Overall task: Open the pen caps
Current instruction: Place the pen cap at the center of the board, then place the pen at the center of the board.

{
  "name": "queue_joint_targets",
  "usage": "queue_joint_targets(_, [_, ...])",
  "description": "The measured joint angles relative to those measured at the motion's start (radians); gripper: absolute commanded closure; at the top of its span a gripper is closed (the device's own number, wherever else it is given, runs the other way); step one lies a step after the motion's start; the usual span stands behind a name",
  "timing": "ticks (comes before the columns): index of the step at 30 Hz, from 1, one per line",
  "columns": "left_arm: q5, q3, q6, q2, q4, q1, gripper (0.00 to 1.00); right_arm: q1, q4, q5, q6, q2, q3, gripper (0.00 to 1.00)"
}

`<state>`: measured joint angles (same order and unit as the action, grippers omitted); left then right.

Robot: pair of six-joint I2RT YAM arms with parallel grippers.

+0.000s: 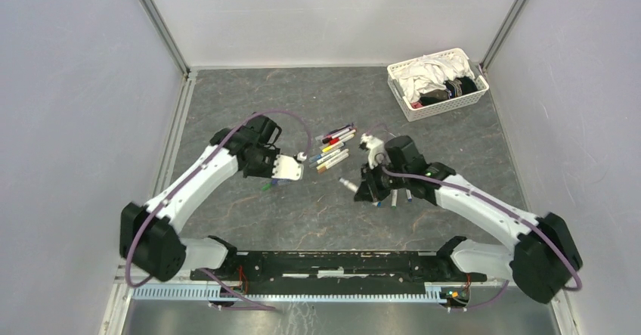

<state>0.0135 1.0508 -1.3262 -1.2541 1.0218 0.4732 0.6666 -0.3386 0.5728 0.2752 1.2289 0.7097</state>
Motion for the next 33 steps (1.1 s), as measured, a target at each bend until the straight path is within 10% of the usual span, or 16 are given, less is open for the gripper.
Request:
queue_joint_targets(14, [-0.157,0.043,0.459,-0.416,-0.253,-0.041,0.8,-0.199,-0.052,-0.74,0.042,-0.185,-0.064,1.0])
queue_joint_targets(24, [-0.201,0.045,0.531,-0.481,-0.297,-0.103,0.62,-0.259,0.052,-0.919,0.046,-0.061,-0.167,1.0])
queue_joint_targets(29, [-0.236,0.051,0.551,-0.471,-0.287,-0.117,0.35,-0.283,0.111,-0.916,0.04,-0.008,-0.169,1.0])
queue_joint_targets(31, [-0.254,0.068,0.561,-0.457,-0.266,-0.119,0.02,-0.285,0.126,-0.914,0.035,0.008,-0.169,1.0])
queue_joint_targets(33, [-0.267,0.098,0.576,-0.428,-0.239,-0.119,0.0,-0.288,0.143,-0.909,0.03,0.029,-0.169,0.97])
